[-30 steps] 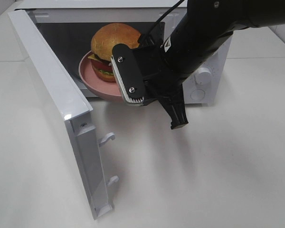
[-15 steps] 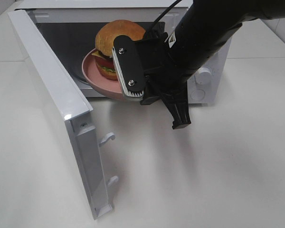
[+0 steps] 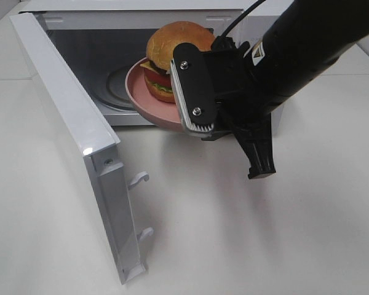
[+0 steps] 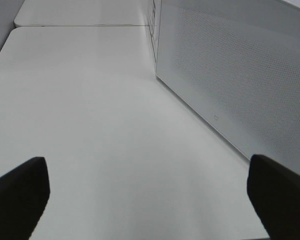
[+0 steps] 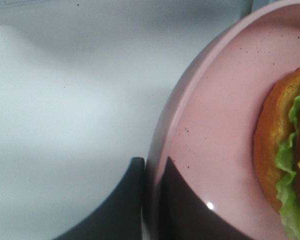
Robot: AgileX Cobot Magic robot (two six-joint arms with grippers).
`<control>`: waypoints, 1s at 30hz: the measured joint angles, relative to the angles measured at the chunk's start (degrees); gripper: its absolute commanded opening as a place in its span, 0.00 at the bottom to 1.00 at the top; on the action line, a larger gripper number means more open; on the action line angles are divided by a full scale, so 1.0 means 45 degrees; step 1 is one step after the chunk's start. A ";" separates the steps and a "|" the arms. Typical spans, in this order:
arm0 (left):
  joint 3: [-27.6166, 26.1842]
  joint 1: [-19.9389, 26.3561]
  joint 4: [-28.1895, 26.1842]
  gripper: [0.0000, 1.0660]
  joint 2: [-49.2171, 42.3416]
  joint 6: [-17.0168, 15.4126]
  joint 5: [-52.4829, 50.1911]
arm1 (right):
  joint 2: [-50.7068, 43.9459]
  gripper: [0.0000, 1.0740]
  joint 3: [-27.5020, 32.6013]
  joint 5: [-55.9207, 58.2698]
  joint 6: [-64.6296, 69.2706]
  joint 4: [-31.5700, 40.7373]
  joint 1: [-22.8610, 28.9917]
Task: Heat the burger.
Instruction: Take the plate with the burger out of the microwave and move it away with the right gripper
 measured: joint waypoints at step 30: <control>0.0000 0.0000 0.0000 0.96 0.0000 0.0000 0.0000 | -0.4826 0.00 0.3069 0.1859 0.3018 -0.1999 0.0102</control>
